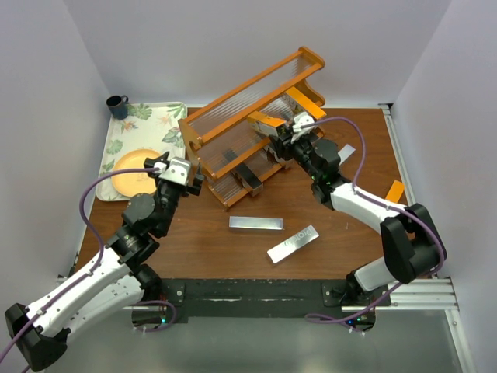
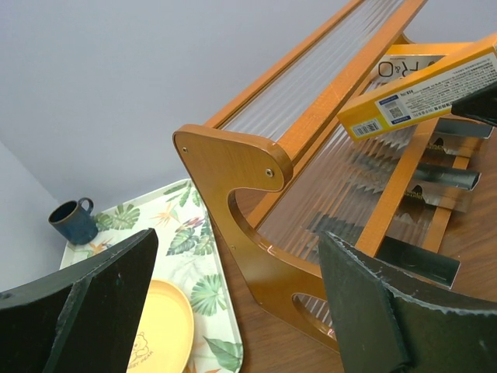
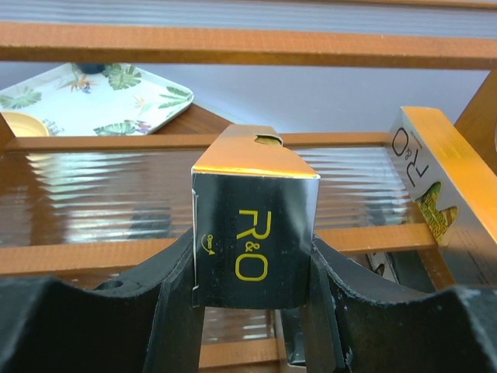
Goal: Place and organize the toothpastes onto the shelf
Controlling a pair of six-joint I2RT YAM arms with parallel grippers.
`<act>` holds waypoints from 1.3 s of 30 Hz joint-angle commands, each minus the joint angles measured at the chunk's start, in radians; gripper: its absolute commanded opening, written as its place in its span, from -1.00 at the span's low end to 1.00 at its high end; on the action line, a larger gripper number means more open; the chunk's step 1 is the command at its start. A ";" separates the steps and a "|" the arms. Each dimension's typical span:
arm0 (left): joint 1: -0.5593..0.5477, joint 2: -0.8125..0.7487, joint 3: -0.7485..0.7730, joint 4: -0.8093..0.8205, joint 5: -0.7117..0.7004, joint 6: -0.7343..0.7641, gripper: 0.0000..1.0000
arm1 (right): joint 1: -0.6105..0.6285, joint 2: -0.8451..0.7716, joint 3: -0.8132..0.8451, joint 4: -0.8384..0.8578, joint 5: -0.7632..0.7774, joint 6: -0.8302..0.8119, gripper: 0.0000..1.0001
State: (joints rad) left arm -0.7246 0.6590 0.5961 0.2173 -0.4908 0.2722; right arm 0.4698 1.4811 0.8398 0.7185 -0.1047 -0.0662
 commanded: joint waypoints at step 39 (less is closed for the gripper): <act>0.022 0.008 0.005 0.039 0.043 -0.010 0.79 | -0.080 0.173 0.148 -0.149 -0.020 -0.093 0.25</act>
State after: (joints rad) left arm -0.7132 0.6647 0.5961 0.2165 -0.4568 0.2718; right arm 0.3946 1.6505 0.9298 0.5735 -0.1017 -0.1322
